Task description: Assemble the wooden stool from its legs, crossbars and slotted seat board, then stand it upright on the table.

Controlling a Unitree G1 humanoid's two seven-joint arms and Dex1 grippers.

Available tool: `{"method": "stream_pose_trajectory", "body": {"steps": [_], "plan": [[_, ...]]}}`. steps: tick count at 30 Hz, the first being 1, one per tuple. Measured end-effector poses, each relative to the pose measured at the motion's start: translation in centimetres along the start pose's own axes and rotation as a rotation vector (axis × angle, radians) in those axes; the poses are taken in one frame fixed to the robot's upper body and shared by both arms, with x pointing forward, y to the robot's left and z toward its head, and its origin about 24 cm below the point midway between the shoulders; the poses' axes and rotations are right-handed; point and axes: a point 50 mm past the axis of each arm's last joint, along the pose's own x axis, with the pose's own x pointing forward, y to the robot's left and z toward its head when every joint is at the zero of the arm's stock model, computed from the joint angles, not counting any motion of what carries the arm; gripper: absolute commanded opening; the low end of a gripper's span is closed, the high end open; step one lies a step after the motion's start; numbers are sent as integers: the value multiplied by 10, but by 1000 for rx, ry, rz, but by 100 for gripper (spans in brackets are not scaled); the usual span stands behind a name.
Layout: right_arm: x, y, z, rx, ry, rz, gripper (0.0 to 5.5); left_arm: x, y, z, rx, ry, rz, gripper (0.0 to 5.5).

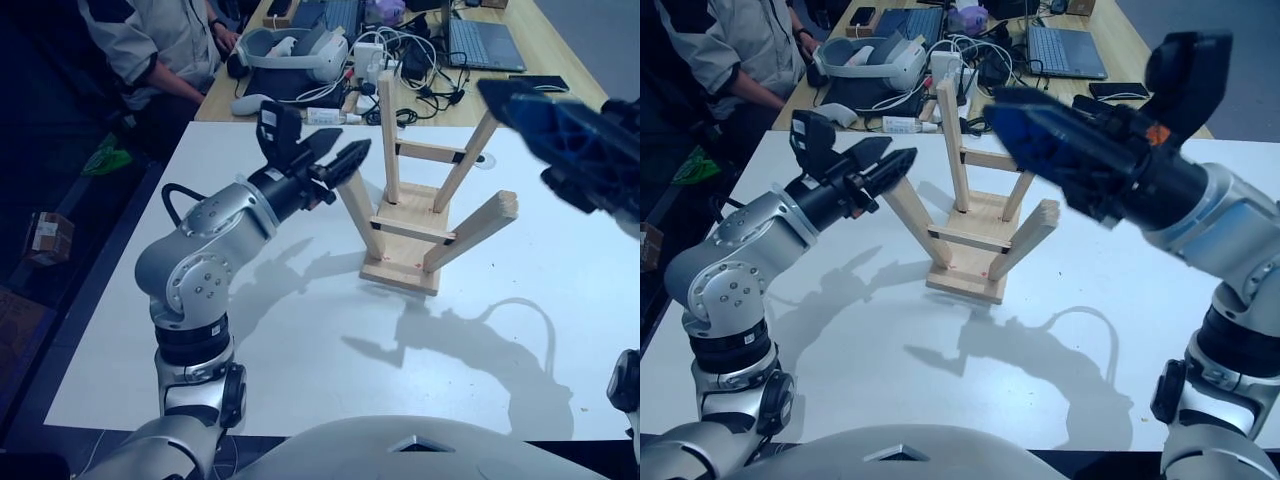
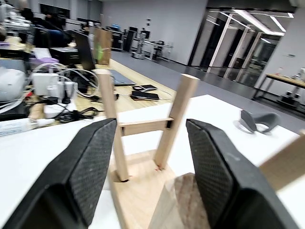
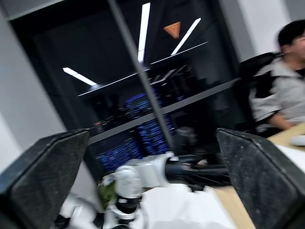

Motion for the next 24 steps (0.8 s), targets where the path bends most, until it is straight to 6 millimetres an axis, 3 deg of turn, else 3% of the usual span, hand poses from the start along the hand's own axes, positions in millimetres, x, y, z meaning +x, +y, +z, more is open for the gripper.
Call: {"method": "stream_pose_trajectory", "body": {"steps": [5,10,14,16,18,20,24], "plan": [[-7,-3,-21,112,63,-23,491,2,-7,-2,-9,18,-34,268],[-49,-8,-66,220,378,-160,491,3,-11,-1,-12,25,-42,268],[-79,-10,-88,233,541,-241,491,6,-11,0,-14,21,-28,268],[-88,-15,-93,202,578,-261,491,11,0,5,-52,-13,44,268],[-94,-21,-97,174,610,-283,491,11,13,32,-90,-140,108,268],[-98,-26,-101,141,642,-298,491,8,10,74,-103,-306,33,268],[-101,-31,-106,114,676,-304,491,1,-5,108,-156,-428,-164,268]]}}
